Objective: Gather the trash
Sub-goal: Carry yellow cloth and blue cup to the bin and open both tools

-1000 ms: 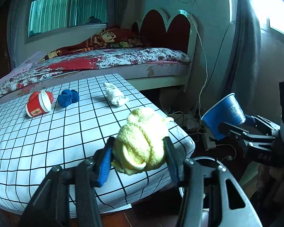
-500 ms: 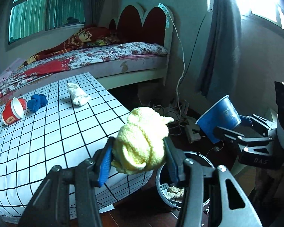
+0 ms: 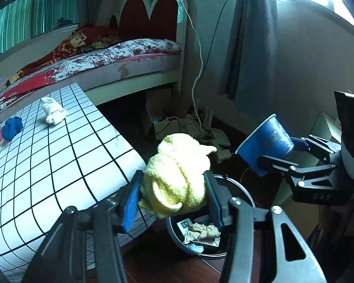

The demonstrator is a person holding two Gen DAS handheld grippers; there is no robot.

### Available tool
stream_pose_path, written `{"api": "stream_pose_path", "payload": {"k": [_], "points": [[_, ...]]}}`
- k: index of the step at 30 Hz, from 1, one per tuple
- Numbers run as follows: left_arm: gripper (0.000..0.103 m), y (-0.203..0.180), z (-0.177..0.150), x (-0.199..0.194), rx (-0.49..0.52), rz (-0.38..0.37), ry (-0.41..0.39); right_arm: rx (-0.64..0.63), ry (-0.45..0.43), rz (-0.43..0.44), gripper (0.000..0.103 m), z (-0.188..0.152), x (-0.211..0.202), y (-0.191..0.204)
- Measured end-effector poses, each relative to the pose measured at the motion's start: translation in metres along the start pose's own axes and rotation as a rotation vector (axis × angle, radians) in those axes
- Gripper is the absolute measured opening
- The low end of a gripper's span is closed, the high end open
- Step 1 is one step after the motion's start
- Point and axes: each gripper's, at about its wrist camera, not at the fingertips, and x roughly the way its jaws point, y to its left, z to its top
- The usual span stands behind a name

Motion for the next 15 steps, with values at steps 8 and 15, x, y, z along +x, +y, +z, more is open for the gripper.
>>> {"api": "stream_pose_path", "payload": {"k": [8, 15], "points": [[0.052, -0.019, -0.016, 0.026, 0.019, -0.068, 0.088, -0.002, 0.071, 0.04, 0.077, -0.02, 0.01, -0.012], [0.052, -0.026, -0.034, 0.048, 0.014, -0.102, 0.168, -0.054, 0.15, 0.064, 0.077, -0.038, 0.025, -0.01]]}}
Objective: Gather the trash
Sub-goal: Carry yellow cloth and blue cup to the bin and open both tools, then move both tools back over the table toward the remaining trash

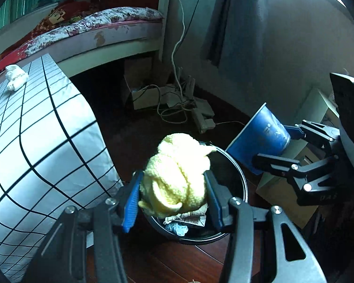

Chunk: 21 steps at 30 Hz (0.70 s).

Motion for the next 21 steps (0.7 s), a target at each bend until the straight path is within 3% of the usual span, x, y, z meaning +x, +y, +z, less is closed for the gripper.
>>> {"api": "stream_pose_path", "payload": {"k": [8, 9, 10, 12, 15, 21], "points": [[0.052, 0.001, -0.004, 0.018, -0.012, -0.03, 0.05, -0.051, 0.093, 0.033, 0.077, -0.008, 0.025, 0.007], [0.059, 0.003, -0.005, 0.021, -0.015, -0.038, 0.055, -0.056, 0.114, 0.022, 0.078, -0.01, 0.031, 0.007], [0.061, 0.002, -0.006, 0.024, -0.02, -0.036, 0.065, -0.055, 0.149, -0.005, 0.087, -0.013, 0.039, 0.006], [0.079, 0.005, -0.008, 0.029, -0.039, -0.005, 0.082, -0.038, 0.194, -0.051, 0.093, -0.018, 0.05, 0.001], [0.089, 0.006, -0.012, 0.031, -0.048, 0.026, 0.091, -0.002, 0.21, -0.082, 0.1, -0.021, 0.051, -0.008], [0.096, 0.005, -0.015, 0.027, -0.055, 0.08, 0.053, -0.012, 0.195, -0.137, 0.102, -0.021, 0.048, -0.006]]}}
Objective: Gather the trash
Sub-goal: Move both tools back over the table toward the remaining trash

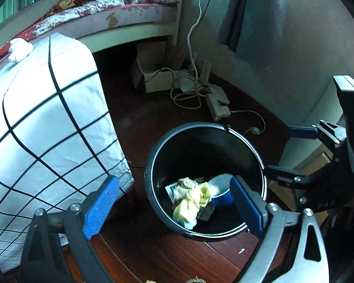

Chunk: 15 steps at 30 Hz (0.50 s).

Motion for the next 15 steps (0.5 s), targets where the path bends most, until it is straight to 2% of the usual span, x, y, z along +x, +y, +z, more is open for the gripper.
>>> {"api": "stream_pose_path", "payload": {"k": [15], "points": [[0.096, 0.002, 0.006, -0.008, 0.018, 0.058, -0.035, -0.002, -0.067, -0.009, 0.102, 0.007, -0.016, -0.001]]}}
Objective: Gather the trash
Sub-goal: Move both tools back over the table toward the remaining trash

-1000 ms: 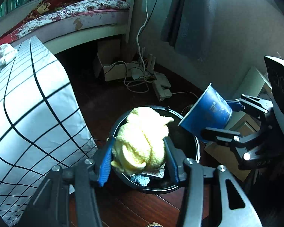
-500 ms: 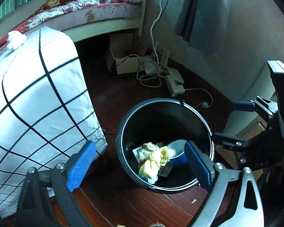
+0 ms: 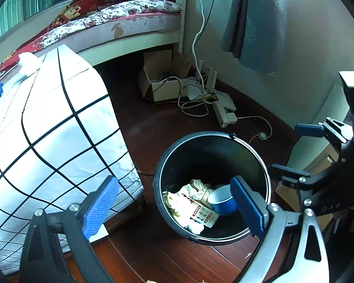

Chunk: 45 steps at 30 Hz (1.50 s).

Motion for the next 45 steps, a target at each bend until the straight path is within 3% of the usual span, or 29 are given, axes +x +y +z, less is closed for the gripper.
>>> {"api": "stream_pose_path", "payload": {"k": [8, 21, 41, 45], "points": [[0.096, -0.002, 0.001, -0.012, 0.001, 0.011, -0.025, 0.026, -0.035, -0.009, 0.102, 0.003, -0.01, -0.002], [0.096, 0.02, 0.017, -0.066, -0.05, 0.116, -0.152, 0.06, -0.178, 0.027, 0.102, 0.036, -0.039, 0.011], [0.097, 0.125, -0.007, -0.117, -0.228, 0.284, -0.222, -0.091, -0.306, 0.142, 0.102, 0.101, -0.055, 0.126], [0.101, 0.156, -0.013, -0.126, -0.279, 0.335, -0.225, -0.093, -0.327, 0.154, 0.102, 0.116, -0.056, 0.152]]}}
